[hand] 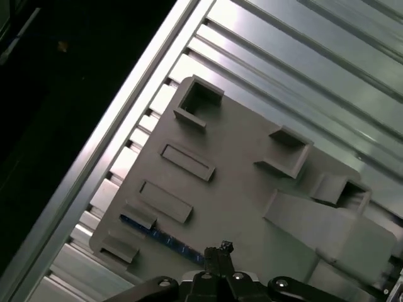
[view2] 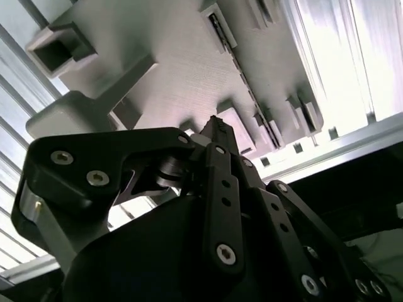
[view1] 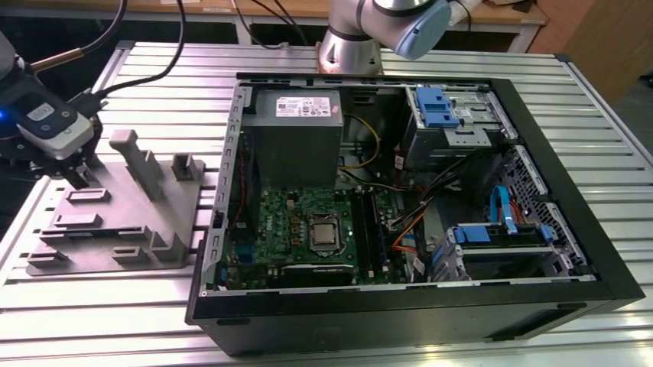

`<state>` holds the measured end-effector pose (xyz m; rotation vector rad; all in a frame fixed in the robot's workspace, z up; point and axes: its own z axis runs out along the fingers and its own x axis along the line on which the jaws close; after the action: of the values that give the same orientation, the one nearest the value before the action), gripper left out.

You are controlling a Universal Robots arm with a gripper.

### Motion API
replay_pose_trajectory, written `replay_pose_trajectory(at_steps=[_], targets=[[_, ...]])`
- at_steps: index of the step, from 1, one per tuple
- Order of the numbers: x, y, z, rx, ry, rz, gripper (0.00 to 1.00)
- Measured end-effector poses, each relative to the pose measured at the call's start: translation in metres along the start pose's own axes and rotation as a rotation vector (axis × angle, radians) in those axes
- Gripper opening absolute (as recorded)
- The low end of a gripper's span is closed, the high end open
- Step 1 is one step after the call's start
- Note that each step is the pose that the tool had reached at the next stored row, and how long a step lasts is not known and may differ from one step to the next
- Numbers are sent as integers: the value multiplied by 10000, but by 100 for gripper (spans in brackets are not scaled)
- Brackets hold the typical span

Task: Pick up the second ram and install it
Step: 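Pick up the second ram and move it above second insertion slot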

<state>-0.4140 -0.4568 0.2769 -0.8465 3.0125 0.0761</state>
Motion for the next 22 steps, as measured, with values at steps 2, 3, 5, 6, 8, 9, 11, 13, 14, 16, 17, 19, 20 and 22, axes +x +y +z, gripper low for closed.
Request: replay_pose_trajectory(at_steps=[2,3,5,6,8,9,11,13,14,16,17,19,20,22], targets=[[0,0,7,-9,16,-370,10],[0,-1,10,-13,24,-549,10],[0,-1,17,-23,39,-913,10],[1,-1,20,-27,48,-1095,10],[1,-1,26,-35,64,-1464,10],[1,-1,28,-40,73,-1644,10],[1,-1,33,-49,88,-2009,10],[1,-2,37,-57,103,-2363,10],[1,-2,39,-62,111,-2547,10],[1,-2,43,-71,128,-2918,10],[1,-2,46,-75,135,-3096,10],[1,-2,50,-84,151,-3456,10],[1,-2,52,-88,159,-3636,10],[1,-3,57,-97,175,-4005,10]])
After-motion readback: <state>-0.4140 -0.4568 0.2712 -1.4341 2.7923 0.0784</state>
